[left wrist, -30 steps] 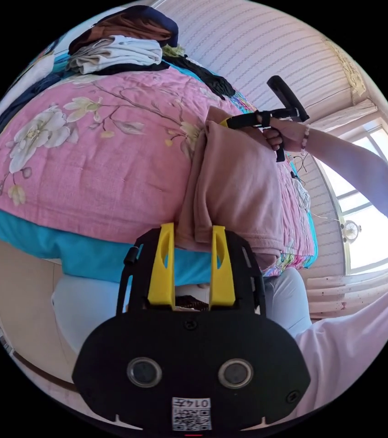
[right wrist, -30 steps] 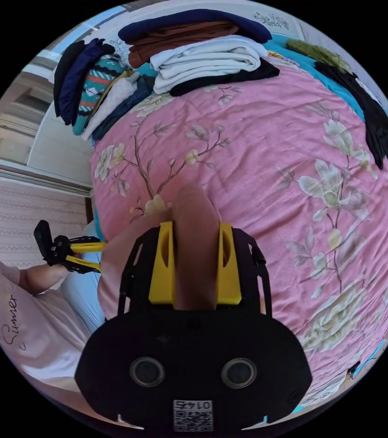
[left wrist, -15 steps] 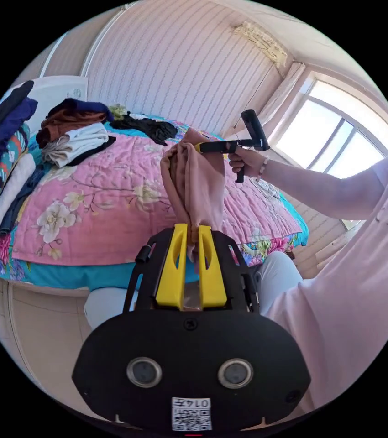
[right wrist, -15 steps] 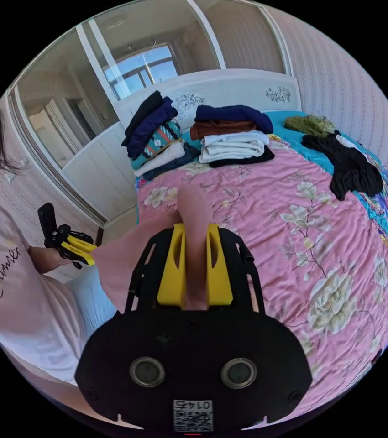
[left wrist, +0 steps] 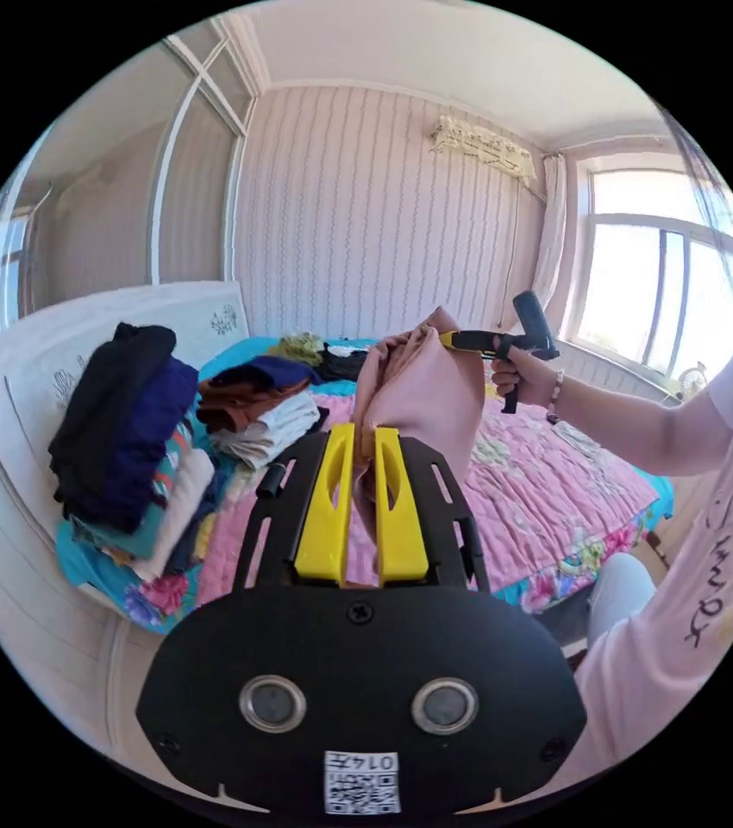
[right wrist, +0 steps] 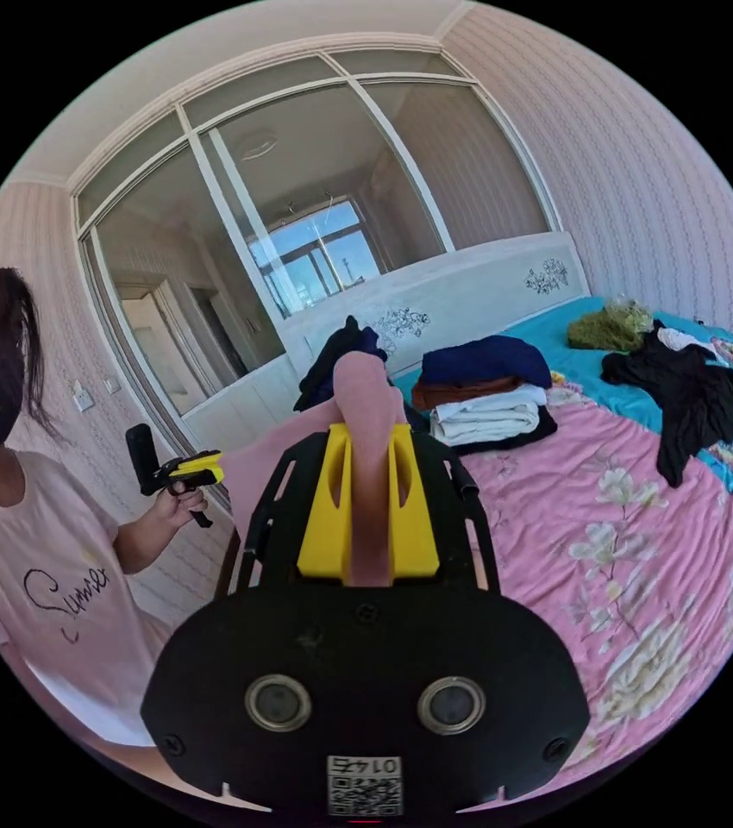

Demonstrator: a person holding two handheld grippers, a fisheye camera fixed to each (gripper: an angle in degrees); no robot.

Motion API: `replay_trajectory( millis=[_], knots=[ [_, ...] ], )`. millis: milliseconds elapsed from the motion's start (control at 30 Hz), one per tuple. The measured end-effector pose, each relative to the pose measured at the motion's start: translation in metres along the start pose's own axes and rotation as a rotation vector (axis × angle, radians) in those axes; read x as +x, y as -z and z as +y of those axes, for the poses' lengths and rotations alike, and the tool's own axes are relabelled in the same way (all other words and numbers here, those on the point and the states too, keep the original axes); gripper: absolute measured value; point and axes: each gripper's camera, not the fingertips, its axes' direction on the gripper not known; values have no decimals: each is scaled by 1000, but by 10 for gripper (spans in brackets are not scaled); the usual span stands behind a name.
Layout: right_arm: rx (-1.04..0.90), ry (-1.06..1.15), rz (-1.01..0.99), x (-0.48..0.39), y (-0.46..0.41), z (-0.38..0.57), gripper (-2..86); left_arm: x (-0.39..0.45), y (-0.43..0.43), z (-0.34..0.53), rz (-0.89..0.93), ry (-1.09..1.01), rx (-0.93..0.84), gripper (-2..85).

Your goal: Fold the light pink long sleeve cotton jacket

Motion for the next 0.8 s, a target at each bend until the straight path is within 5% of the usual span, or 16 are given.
replay_trajectory(
  millis=[267,500,800],
  knots=[
    [-115,-213,346,91,-122,-208,116,-127,-154,-110,-318,195,-107,63],
    [-353,-187,304,116,-266,-113,123,-120,-290,-50,-236,279,-298,-1],
    [-278,-33,290,42,-212,-5,121,-17,-200,-15,-174,1,-105,25]
  ],
)
